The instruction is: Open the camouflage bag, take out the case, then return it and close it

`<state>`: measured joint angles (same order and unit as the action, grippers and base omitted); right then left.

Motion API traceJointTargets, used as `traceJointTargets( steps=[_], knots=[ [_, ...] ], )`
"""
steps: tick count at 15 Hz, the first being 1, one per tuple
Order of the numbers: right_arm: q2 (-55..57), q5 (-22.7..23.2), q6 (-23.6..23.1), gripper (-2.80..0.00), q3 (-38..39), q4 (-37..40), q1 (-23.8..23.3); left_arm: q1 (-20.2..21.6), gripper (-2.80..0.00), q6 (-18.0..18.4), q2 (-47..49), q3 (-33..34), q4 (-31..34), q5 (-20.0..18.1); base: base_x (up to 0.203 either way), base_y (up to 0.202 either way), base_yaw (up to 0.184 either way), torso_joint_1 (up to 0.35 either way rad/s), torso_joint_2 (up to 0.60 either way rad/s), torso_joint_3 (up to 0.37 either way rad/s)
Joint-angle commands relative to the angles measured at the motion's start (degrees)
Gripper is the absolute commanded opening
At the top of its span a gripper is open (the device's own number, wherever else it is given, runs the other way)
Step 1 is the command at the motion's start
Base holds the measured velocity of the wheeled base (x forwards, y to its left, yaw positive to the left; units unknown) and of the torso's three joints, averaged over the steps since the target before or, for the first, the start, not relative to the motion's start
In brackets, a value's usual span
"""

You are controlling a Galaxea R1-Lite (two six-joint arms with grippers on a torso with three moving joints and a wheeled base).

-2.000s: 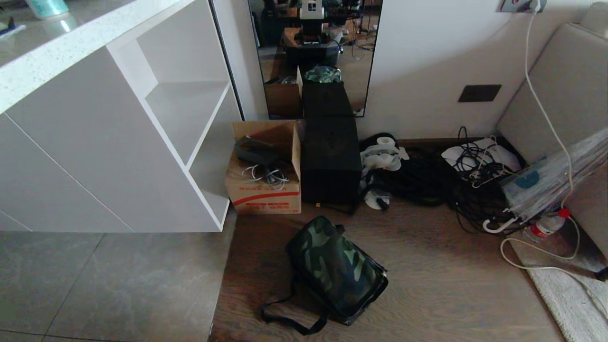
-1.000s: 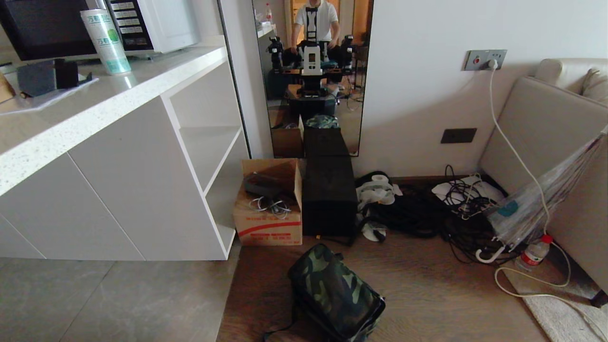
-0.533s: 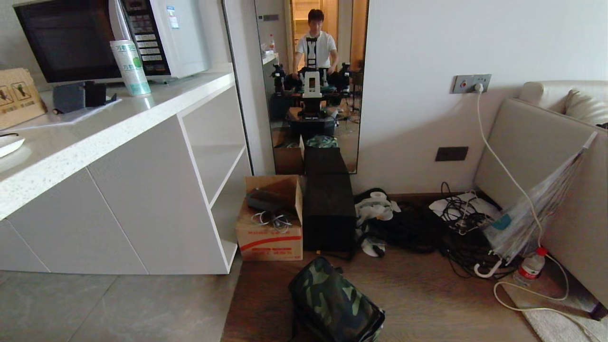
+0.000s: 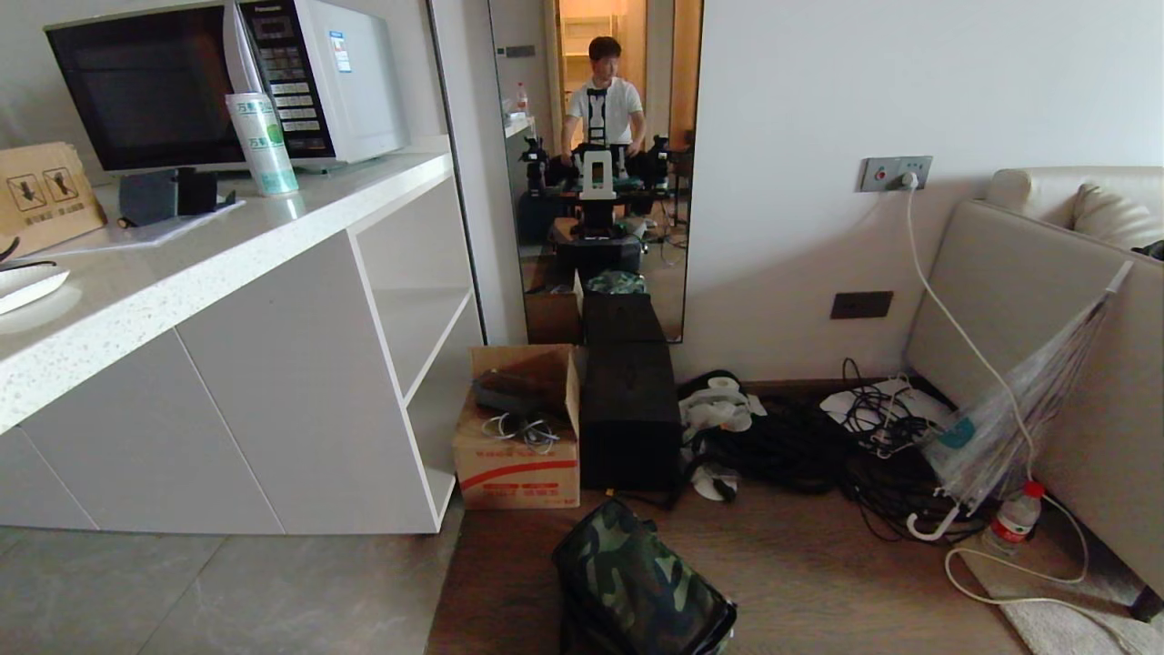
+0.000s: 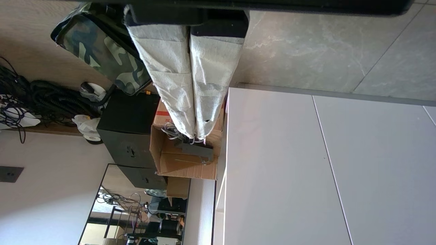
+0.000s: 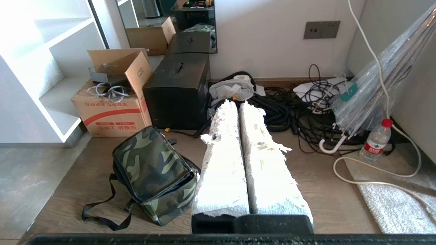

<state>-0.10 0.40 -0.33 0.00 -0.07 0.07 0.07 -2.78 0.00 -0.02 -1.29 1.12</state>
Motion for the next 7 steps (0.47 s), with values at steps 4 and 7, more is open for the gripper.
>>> traceJointTargets(
  steps=[4,7],
  knots=[
    [0.1,0.0,0.1,-2.80,0.1,-0.1,0.0,0.0,-2.80,0.1,0.0,0.6,0.0,0.0,0.000,0.000,0.000,0.000,0.00,0.000],
    [0.1,0.0,0.3,-2.80,0.1,-0.1,0.0,0.0,-2.80,0.1,0.0,0.6,0.0,0.0,0.000,0.000,0.000,0.000,0.00,0.000]
  ],
)
